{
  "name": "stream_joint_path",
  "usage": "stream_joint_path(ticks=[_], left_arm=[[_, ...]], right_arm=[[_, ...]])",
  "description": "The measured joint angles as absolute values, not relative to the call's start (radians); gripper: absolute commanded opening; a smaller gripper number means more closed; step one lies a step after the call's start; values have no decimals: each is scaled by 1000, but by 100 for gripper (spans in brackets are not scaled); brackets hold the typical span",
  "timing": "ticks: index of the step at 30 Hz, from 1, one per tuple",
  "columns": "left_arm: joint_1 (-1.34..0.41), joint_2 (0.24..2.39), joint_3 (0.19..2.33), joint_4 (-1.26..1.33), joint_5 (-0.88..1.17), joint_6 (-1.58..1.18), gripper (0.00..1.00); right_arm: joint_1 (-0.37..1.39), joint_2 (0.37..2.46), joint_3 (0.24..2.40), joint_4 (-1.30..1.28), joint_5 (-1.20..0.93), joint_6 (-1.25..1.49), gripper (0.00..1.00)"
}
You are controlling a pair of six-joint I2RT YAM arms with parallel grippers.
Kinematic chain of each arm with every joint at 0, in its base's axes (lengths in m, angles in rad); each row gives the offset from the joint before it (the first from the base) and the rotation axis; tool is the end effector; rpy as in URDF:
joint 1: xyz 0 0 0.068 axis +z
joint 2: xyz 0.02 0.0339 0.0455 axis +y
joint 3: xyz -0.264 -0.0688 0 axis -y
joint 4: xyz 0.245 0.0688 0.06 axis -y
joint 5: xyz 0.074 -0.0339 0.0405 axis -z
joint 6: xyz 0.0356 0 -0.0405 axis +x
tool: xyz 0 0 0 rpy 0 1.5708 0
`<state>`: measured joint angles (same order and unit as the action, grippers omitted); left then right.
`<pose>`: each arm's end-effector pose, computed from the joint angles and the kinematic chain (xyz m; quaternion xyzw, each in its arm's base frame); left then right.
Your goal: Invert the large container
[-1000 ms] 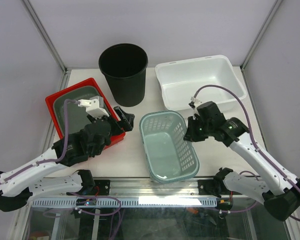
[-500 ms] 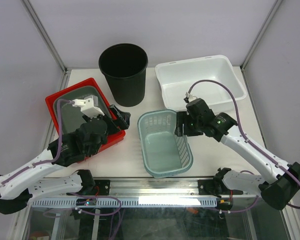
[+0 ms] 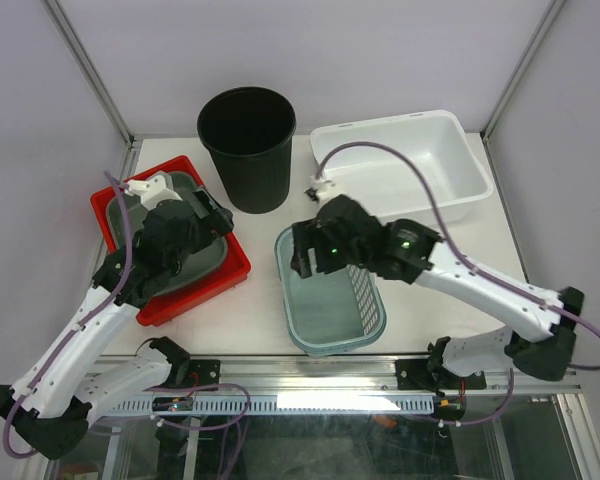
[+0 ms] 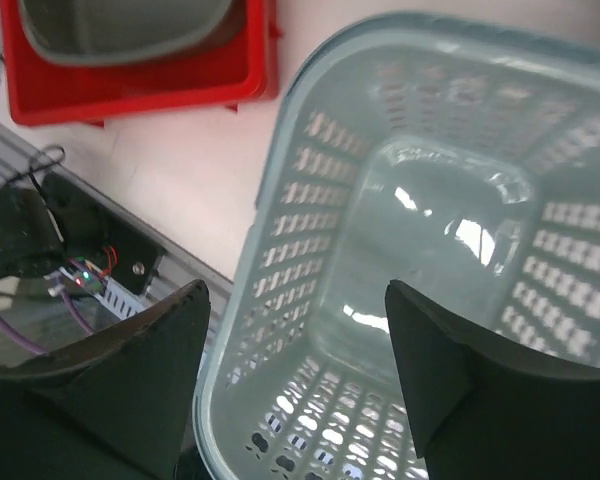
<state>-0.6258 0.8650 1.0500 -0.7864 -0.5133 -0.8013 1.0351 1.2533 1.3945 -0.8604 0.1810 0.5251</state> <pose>0.1441 -0.0826 0.3591 -0.1928 0.8422 -0.1252 0.4877 0.1350 0.2149 0.3864 -0.1927 0.8871 0.2308 0.3503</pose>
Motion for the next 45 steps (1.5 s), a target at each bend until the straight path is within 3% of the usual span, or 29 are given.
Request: stream_joint_path(ticks=[8,14,17,20,21,30,36,45], left_arm=[[-499,878,1060,-794,-385,-748,99],[-482,887,1060,-794,-353,-735,99],[-482,887,1060,-794,-334,-731,99],[-476,887,1060,-794,-327,-727,99],[-476,887,1060,-794,-326,-726,99],[-441,901,1060,-792,-292,-703,99],[-415,915,1103,-793,-246,-672,99],[-404,944,1136,-770,-141,-634,99]], right_arm=[[1243,1491,1406,-867,250,632,80],[1302,1524,1406,-865,281,682,61],[1303,1556,1406,-864,303,698,43],[1301,1586,1406,-865,307,701,14],[1300,1591,1406,-862,300,710,0],[1240,1443,1377,-785,138,715,0],[1000,1130,1132,-495,-157,825,0],[768,967,806,-138,-451,914,0]])
